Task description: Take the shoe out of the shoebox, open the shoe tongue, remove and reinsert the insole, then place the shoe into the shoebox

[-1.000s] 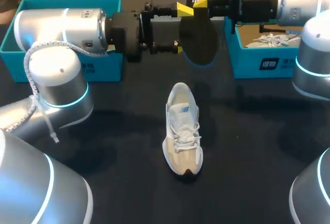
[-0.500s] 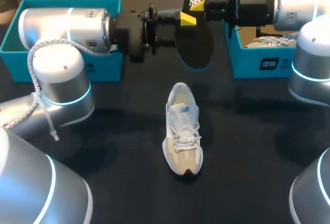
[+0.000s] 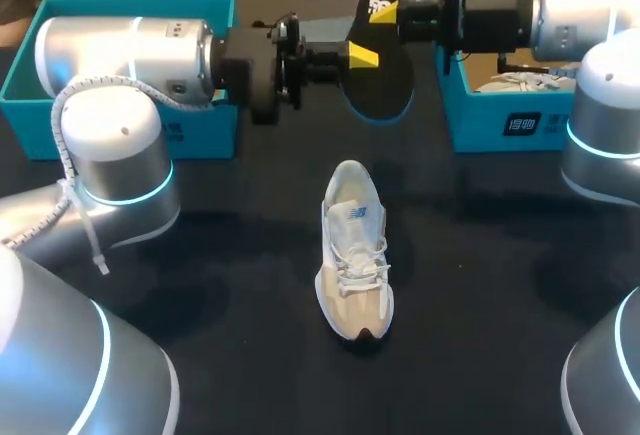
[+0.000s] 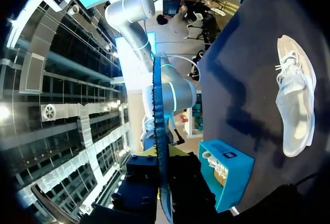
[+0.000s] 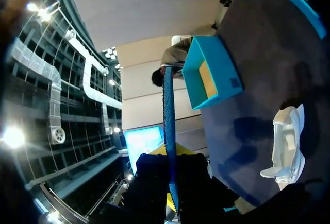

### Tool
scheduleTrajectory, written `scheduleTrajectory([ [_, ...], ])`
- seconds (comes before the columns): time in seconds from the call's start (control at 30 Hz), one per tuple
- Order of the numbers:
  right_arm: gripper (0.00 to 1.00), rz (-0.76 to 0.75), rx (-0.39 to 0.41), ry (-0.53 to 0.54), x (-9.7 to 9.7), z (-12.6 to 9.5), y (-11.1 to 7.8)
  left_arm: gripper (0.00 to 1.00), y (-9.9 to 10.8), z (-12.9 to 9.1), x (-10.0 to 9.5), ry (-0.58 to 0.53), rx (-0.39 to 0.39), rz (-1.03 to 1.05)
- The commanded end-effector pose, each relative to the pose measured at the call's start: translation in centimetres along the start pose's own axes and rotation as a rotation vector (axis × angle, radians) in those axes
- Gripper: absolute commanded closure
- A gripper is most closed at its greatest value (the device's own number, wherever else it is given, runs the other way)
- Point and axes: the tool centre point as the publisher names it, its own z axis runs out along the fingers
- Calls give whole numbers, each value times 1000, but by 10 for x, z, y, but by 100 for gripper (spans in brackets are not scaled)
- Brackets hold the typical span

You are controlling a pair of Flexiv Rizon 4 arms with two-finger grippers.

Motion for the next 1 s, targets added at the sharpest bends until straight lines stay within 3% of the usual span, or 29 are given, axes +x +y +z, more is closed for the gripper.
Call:
scheduleTrajectory([
  [0.03, 0, -60, -12, 8, 0, -5, -4, 100, -2, -4, -3, -4, -2, 0],
  [0.33, 0, -173, -11, -4, -4, -29, -16, 100, -3, -13, -8, -4, 3, -11],
  [0.53, 0, -266, 52, -50, -6, -43, -29, 100, -2, -18, -5, 25, -6, -7],
  [0.63, 0, -280, 28, -35, -7, -54, -34, 100, -1, -20, -4, 36, -25, -1],
  [1.0, 0, -280, 28, -35, -7, -54, -34, 100, -1, -20, -4, 36, -25, -1],
])
